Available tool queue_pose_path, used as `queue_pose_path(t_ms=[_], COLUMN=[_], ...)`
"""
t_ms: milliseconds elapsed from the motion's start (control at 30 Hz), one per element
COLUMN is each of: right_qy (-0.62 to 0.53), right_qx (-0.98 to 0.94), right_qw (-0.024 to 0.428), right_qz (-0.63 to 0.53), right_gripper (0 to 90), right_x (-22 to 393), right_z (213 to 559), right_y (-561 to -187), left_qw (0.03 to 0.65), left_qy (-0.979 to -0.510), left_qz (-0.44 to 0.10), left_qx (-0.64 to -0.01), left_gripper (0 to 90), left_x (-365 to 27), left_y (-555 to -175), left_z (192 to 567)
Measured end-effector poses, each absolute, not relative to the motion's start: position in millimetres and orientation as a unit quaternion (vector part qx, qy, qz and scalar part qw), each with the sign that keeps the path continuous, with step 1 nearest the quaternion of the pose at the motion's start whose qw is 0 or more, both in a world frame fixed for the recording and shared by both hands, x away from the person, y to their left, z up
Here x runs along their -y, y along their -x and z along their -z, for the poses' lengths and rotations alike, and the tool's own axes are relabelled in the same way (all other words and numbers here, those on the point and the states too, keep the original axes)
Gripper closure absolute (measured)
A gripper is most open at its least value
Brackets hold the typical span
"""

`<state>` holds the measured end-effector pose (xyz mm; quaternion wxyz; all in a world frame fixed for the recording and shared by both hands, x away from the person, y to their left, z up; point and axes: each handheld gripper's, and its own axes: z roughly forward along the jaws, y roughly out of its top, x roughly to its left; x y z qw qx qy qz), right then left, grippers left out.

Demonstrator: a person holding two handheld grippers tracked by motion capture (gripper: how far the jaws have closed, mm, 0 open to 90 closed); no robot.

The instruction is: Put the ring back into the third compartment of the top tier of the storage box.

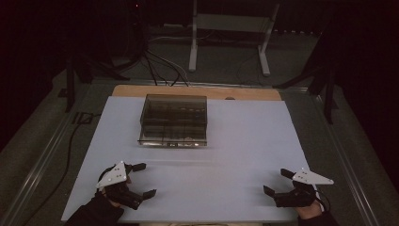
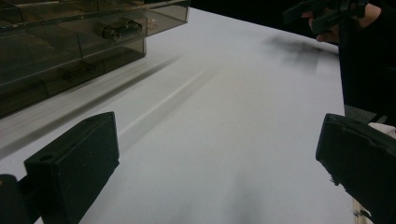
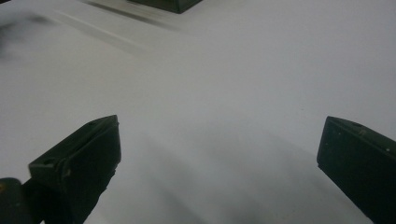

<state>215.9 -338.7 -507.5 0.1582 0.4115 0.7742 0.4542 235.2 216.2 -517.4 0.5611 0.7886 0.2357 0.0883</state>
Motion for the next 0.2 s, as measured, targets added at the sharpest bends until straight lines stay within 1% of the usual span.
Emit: queue_pose_path(t_ms=[200], right_qy=[-0.405], right_qx=[-0.778], right_qw=[0.155], right_qz=[-0.456], right_gripper=[0.0], right_x=[334.6], right_z=[507.0], right_y=[-217.0], left_qw=[0.564], left_qy=[-0.786], left_qz=[-0.089], left_qx=[-0.239], left_gripper=[0.6], left_x=[-217.1], left_y=[-234.6], left_z=[517.1])
